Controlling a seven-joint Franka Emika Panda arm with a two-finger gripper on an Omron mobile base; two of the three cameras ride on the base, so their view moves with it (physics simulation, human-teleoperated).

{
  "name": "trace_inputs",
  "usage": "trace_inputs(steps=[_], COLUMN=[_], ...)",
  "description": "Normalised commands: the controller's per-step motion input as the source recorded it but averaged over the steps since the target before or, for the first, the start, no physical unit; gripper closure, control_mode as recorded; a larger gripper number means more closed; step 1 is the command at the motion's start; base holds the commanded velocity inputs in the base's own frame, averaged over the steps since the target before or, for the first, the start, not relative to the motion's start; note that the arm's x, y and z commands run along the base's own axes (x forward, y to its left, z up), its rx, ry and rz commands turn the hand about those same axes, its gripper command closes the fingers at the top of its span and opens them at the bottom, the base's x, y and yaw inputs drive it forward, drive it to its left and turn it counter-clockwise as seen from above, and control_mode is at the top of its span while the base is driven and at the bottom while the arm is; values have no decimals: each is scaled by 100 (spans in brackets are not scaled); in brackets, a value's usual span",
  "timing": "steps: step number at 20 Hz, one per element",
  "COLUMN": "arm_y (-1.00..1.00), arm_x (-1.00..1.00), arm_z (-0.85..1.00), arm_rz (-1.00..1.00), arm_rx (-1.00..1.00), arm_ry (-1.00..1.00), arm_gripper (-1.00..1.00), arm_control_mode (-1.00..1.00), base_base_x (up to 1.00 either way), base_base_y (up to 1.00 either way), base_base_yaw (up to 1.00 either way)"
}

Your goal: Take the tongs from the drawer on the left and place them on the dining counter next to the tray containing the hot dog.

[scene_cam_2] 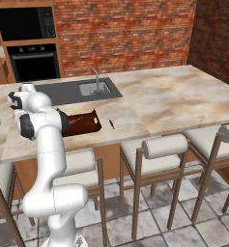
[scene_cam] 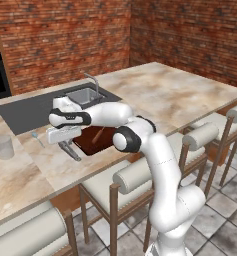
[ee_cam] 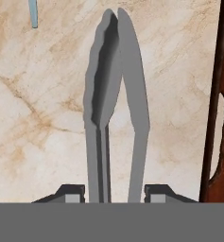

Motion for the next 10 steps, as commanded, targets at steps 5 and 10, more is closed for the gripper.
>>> trace_inputs(steps=[5, 10], arm_y=[3, 0], arm_x=[0, 0], arm_z=[-20, 0], arm_rz=[0, 0], arm_rx=[0, 0], arm_ry=[0, 0], arm_gripper=[100, 100], arm_control_mode=[-100, -100], base_base_x=[0, 0], base_base_y=[0, 0], base_base_yaw=[0, 0])
